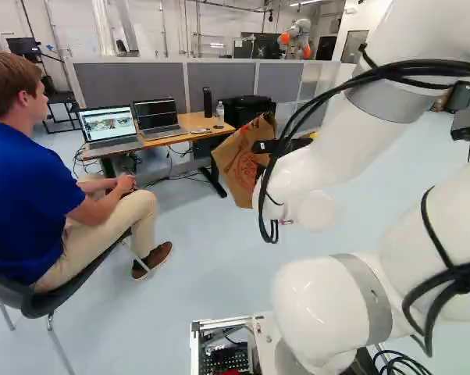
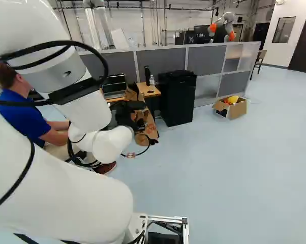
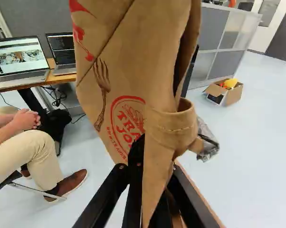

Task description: Pick up the grocery bag from the ground

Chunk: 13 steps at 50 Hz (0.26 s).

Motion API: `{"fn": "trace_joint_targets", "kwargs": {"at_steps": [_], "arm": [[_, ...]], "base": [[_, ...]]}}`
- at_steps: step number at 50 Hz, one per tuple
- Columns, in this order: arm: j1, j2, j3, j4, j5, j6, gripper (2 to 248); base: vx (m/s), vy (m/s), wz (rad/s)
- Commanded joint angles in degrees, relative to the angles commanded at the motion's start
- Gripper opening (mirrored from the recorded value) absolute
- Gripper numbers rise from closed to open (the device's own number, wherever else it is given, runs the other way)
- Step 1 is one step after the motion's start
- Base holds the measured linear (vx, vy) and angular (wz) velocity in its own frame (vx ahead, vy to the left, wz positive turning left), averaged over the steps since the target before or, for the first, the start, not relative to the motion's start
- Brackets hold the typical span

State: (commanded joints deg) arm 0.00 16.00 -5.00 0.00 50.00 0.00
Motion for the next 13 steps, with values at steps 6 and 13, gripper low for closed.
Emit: {"fn": "trace_joint_targets", "kwargs": {"at_steps": [6, 13], "arm": [[0.00, 0.00, 0.00, 0.00, 0.00, 0.00, 22], [0.00, 0.00, 0.00, 0.00, 0.00, 0.00, 22]], "base": [[0.000, 0.000, 0.000], [0.000, 0.000, 0.000]]}}
